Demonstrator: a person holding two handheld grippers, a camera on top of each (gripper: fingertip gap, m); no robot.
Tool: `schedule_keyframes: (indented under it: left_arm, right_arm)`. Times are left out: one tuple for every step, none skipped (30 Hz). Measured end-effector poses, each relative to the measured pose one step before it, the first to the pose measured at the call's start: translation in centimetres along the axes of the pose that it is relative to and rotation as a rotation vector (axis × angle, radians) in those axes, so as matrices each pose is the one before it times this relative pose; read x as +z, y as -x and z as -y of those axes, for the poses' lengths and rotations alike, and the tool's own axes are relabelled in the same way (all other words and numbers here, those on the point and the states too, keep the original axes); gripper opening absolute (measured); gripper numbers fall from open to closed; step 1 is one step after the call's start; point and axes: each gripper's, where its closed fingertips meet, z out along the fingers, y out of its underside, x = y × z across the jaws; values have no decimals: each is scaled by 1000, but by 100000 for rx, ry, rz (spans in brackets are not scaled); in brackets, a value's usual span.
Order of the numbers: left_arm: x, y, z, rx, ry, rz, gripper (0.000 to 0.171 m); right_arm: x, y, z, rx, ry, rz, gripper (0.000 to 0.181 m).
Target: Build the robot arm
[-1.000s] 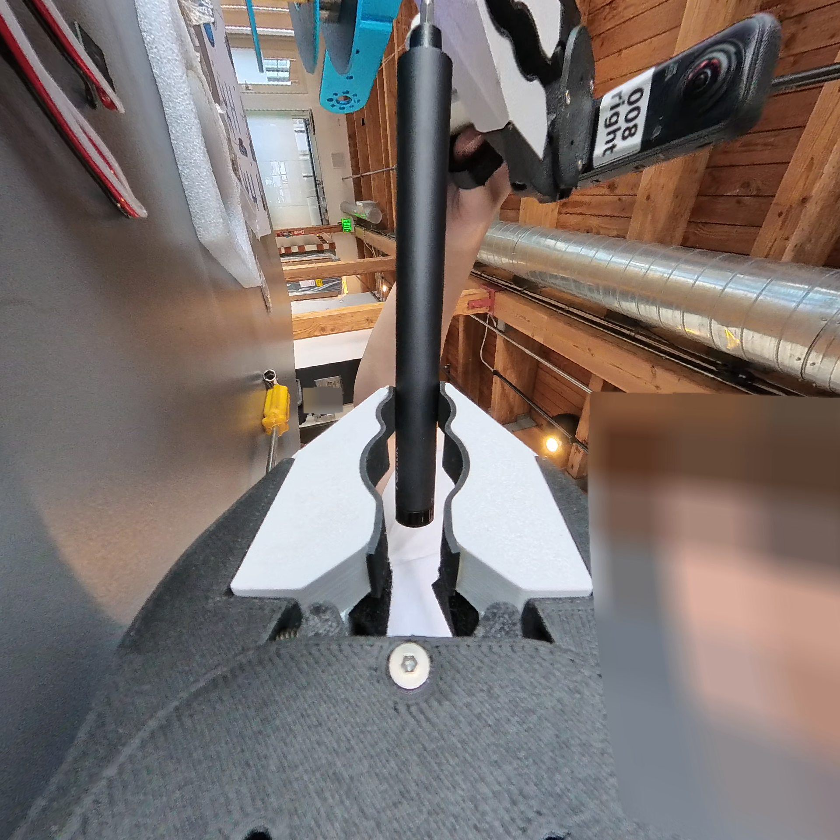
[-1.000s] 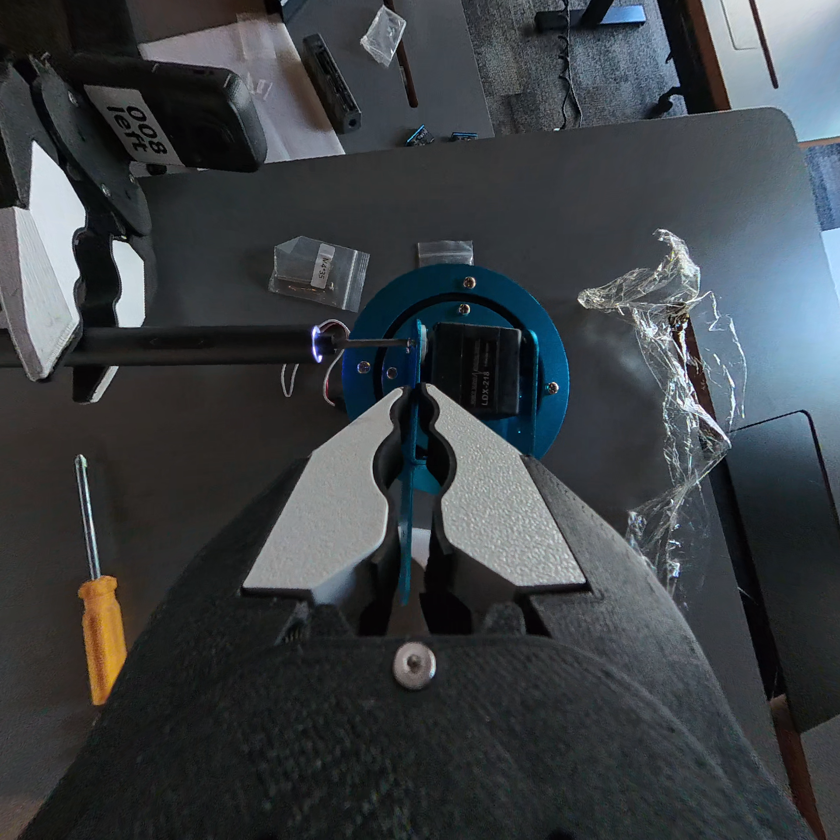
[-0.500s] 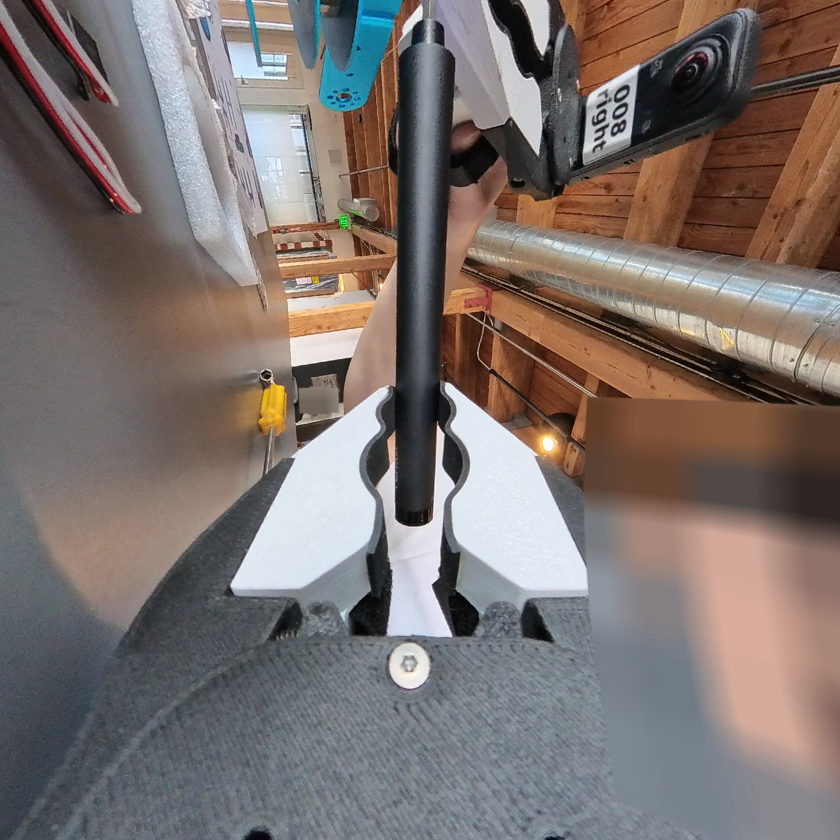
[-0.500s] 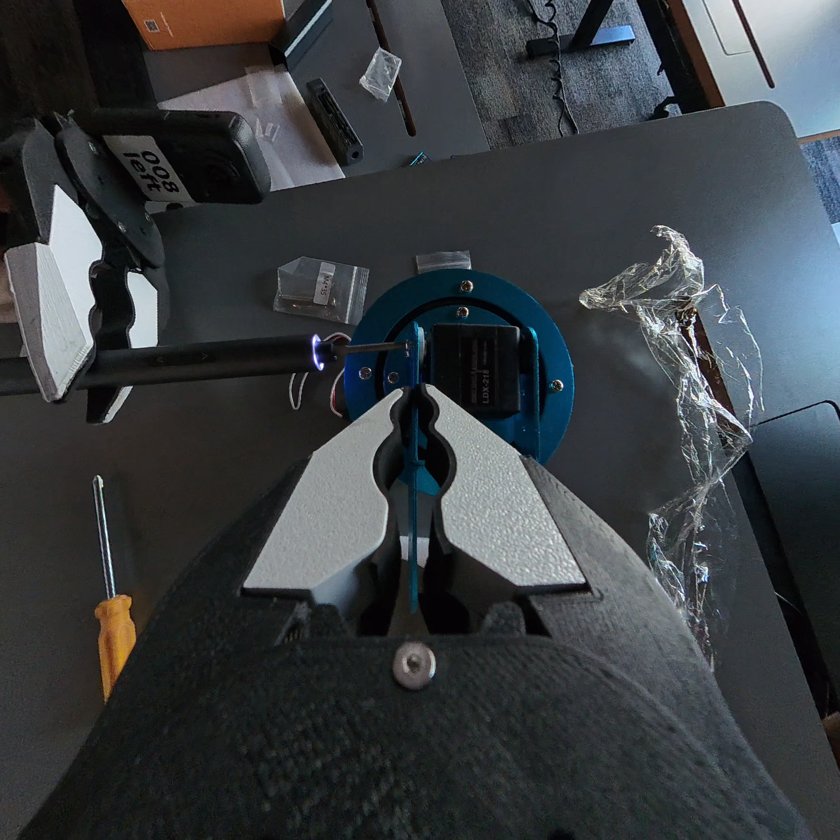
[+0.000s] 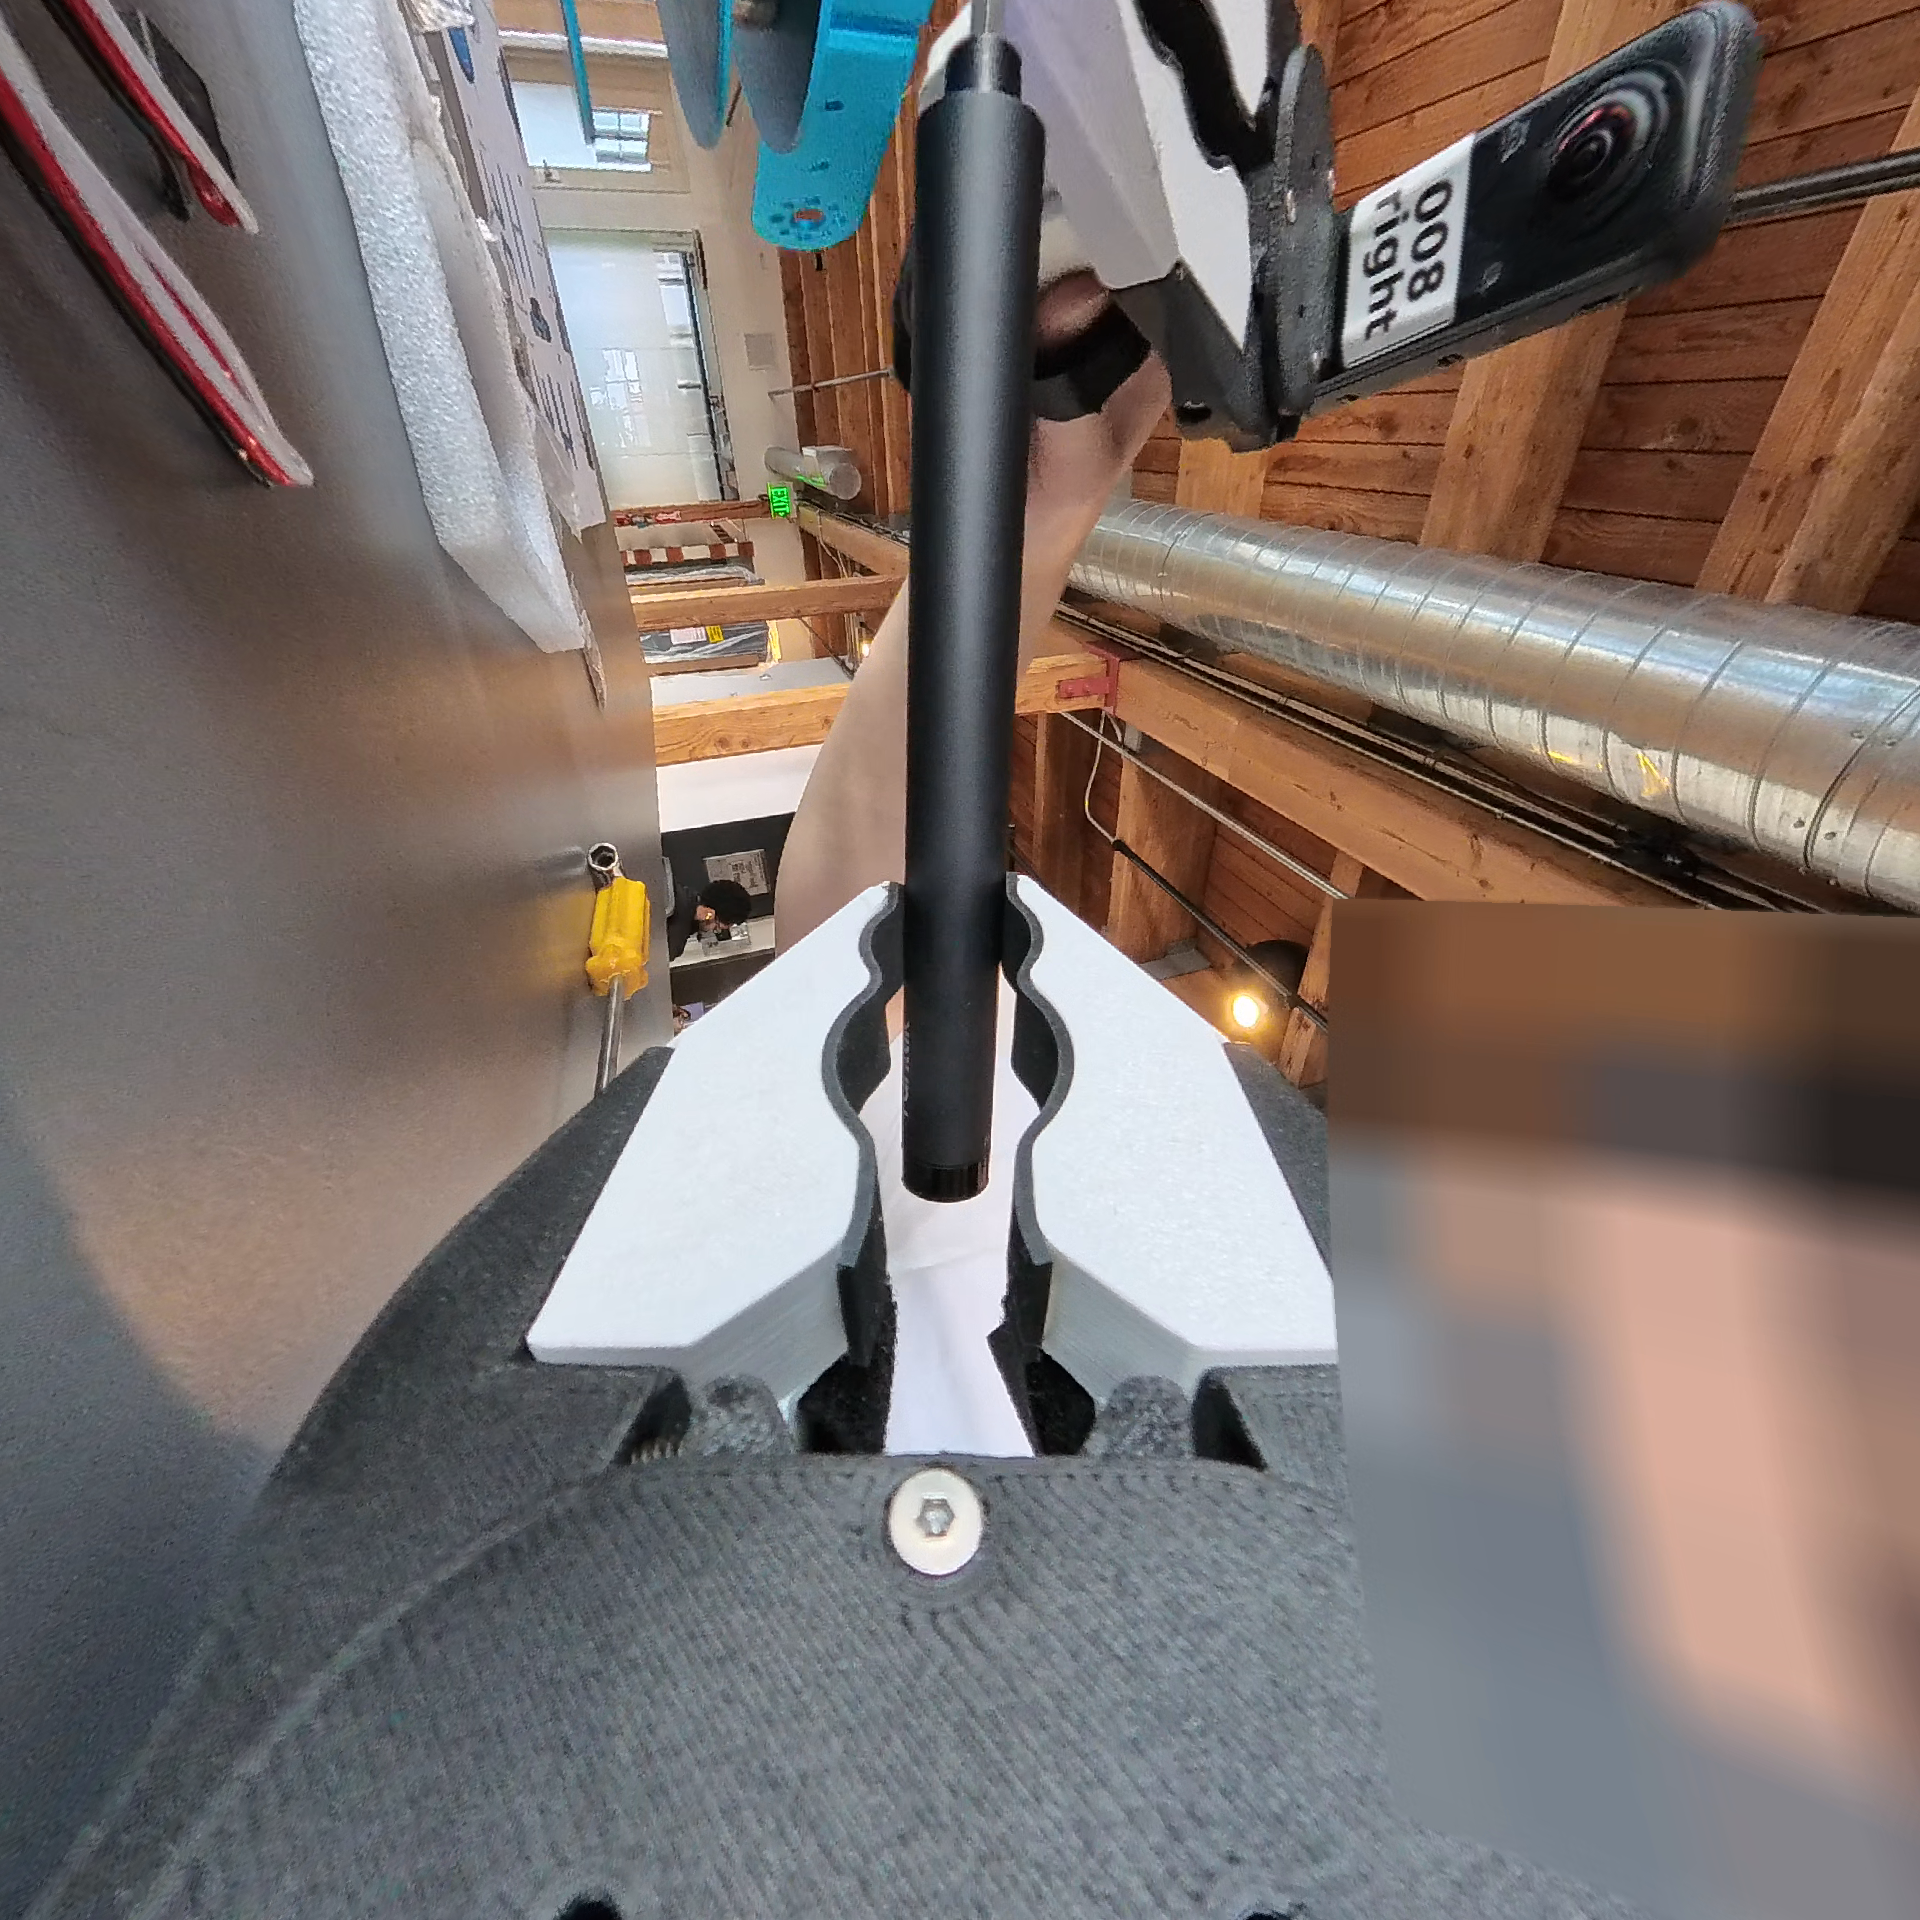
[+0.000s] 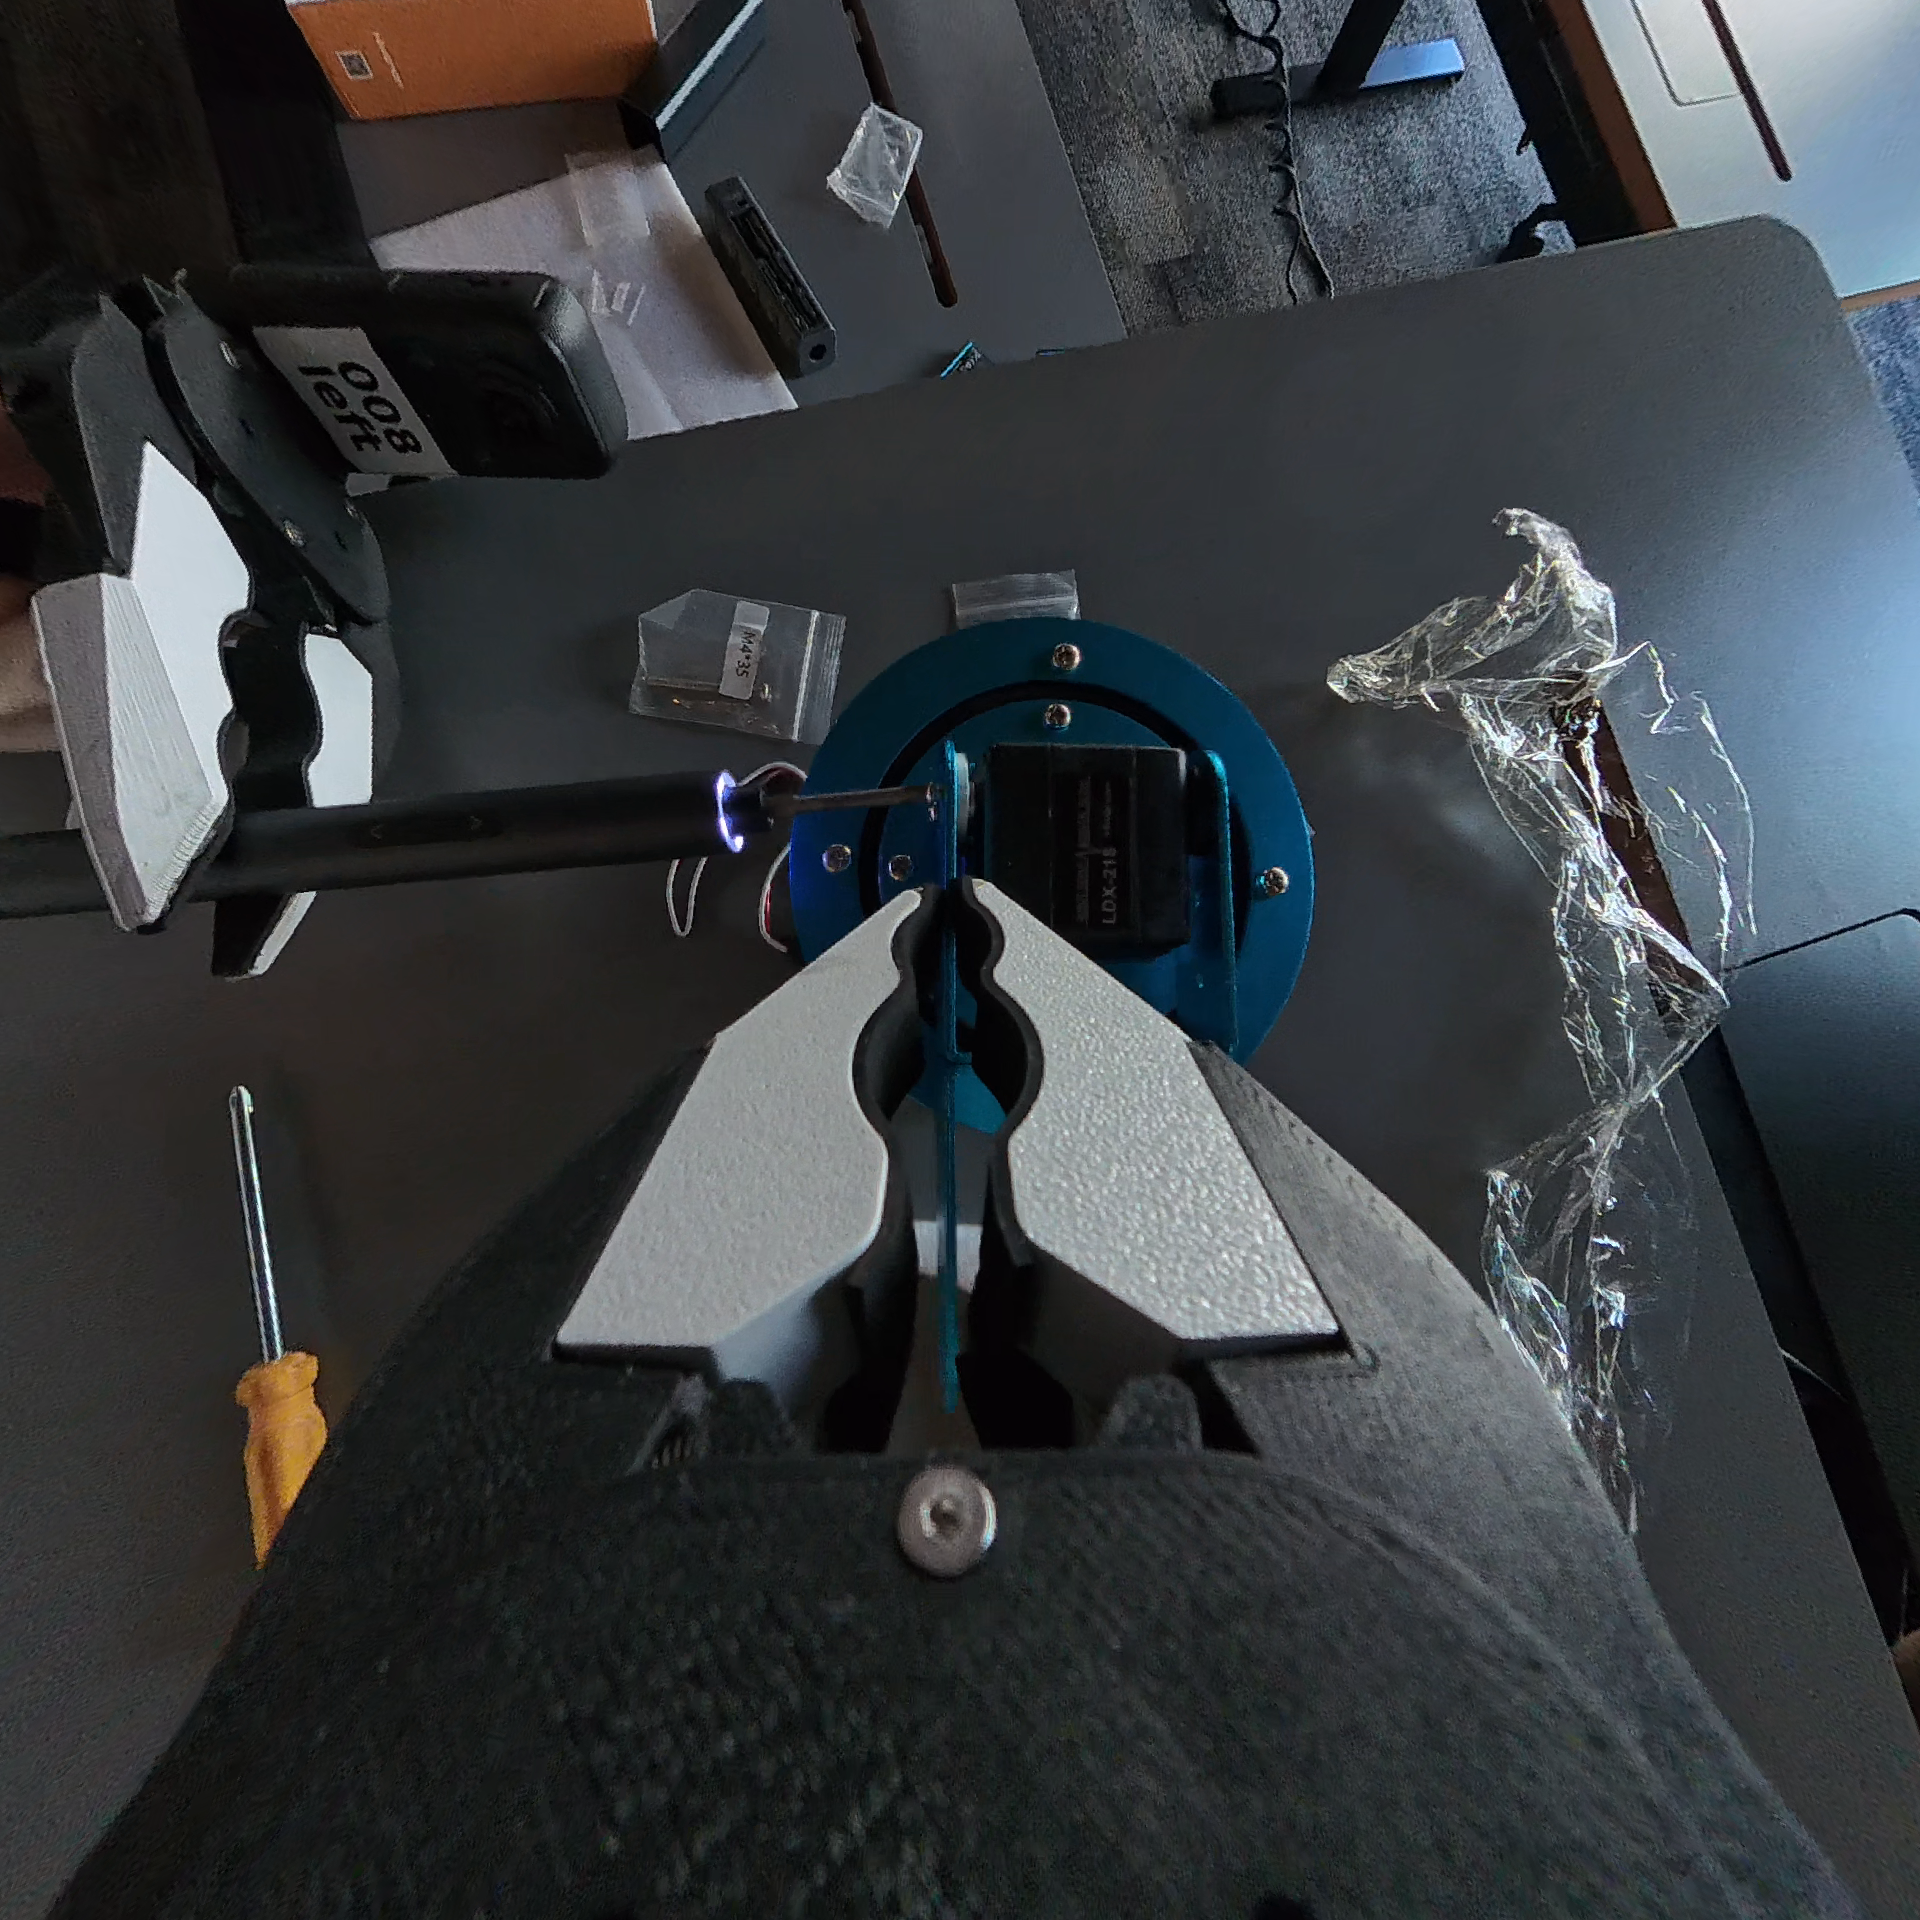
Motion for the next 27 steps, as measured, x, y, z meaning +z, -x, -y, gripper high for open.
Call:
schedule_keyframes:
  left_arm:
    - [-9, -9, 16, -40, -105, -77, 16]
    - [-6, -26, 22, -81, -147, -182, 16]
    - [-6, 1, 26, -64, -29, -22, 16]
    - [10, 15, 13, 121, -94, 114, 16]
    - [20, 23, 16, 22, 22, 98, 16]
    - [42, 14, -22, -41, 273, -35, 16]
    - [40, 17, -20, -15, 209, -10, 16]
    - [24, 14, -14, 73, 88, 69, 16]
    - [15, 10, 15, 41, -13, 10, 16]
    - [7, -3, -6, 11, -9, -40, 16]
    - [2, -7, 4, 10, -26, -54, 16]
    - [13, 5, -2, -9, 8, 10, 16]
    - [22, 23, -5, -21, 15, 39, 16]
    - [22, 3, -5, -63, -29, 5, 16]
    - [33, 10, 0, -117, 74, -38, 16]
    - [21, -2, -14, -112, 130, -113, 16]
    - [23, 4, -9, -39, 47, -18, 16]
    - [13, 18, -1, -8, -2, 100, 16]
    - [8, 18, -5, -81, 29, 69, 16]
    - [14, 14, -8, -60, 94, 79, 16]
    - [29, 4, -12, -121, 166, -16, 16]
    - [16, -7, -17, -179, 104, -93, 16]
    - [-3, -14, -1, -191, 48, -161, 16]
    - [-6, -41, 6, -251, 54, -237, 16]
    - [-2, -36, 1, -316, 37, -249, 16]
    - [-9, -55, 15, -323, -52, -352, 16]
    - [-24, -71, 20, -347, -83, -486, 16]
  right_arm:
    - [-69, -78, -112, -85, 1362, -309, 1]
    - [-31, -60, -41, -328, 183, -536, 1]
    - [35, 4, 37, 40, -1060, -96, 1]
    - [101, 34, 46, 1031, -1801, 465, 1]
    - [89, -1, -125, 794, -416, 537, 1]
    - [-56, -14, -1, 215, -236, 257, 1]
    - [-82, -14, 18, 30, 469, -169, 1]
    - [-67, -52, 9, -583, 577, -640, 1]
    - [-15, -23, -32, -889, 354, -642, 1]
    - [29, 0, 33, -188, -678, -193, 1]
    - [21, -2, 9, 618, -838, 350, 0]
    - [15, 3, -51, 991, -532, 505, 1]
    - [40, -11, -103, 673, 5, 132, 1]
    - [-1, -26, 1, -74, -648, -668, 1]
    - [5, -20, 15, -608, -695, -1153, 1]
    - [2, -9, -2, -1187, -518, -1661, 1]
    - [-19, -25, -15, -1418, -173, -1859, 2]
    - [1, -20, -1, -1052, -229, -1789, 2]
    - [-11, -18, 6, -335, -319, -1517, 2]
    - [-20, -22, 7, 822, -748, -1248, 2]
    - [-95, -7, 96, 1656, -1606, -1299, 3]
    - [-308, 171, 351, 1745, -3391, -897, 5]
    - [-550, 301, 635, 1914, -5267, -1304, 7]
    - [-750, 278, 836, 2308, -6574, -2865, 10]
    - [-857, 343, 767, 4214, -6804, -3751, 9]
    - [-827, 511, 529, 7692, -6656, -2991, 7]
    - [-614, 852, 122, 10981, -6432, -234, 5]
